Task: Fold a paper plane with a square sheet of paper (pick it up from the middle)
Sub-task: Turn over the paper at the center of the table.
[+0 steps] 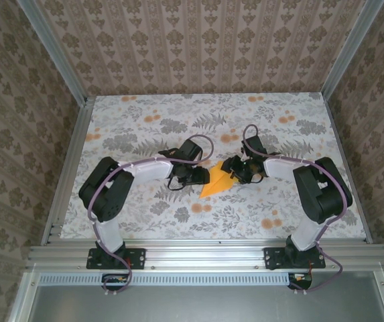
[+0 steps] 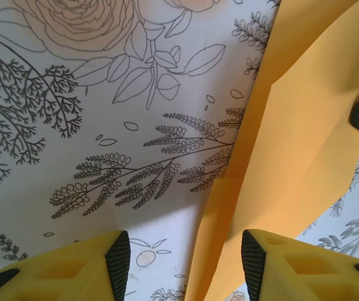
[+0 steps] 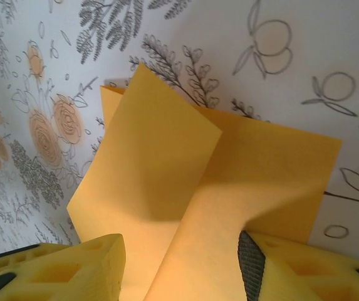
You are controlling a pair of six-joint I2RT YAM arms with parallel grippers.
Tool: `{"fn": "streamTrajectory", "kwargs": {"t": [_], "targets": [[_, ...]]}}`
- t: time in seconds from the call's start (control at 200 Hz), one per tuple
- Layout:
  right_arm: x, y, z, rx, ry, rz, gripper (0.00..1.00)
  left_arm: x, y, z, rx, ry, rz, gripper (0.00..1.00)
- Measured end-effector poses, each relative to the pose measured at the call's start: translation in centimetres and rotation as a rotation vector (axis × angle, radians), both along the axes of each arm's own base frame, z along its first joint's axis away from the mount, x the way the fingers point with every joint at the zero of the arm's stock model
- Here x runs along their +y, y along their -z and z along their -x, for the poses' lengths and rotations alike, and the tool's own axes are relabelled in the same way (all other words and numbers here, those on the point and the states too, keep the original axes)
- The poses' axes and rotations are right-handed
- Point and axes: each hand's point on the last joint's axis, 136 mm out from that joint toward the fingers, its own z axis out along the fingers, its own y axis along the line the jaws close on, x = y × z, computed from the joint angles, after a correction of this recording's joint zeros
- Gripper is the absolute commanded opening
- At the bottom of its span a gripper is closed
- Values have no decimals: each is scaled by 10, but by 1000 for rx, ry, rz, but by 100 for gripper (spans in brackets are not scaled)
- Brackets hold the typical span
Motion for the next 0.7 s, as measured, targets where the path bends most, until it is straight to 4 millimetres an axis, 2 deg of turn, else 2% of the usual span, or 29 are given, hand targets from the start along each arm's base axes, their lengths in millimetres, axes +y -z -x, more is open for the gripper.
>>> {"fn": "streamTrajectory", "kwargs": {"t": [0.4, 0.7], "targets": [[13, 1, -9, -11, 7, -52, 47, 2, 4, -1, 18, -22, -4, 50], [34, 1, -7, 3, -15, -121, 41, 1, 5, -1, 41, -22, 14, 48]]}}
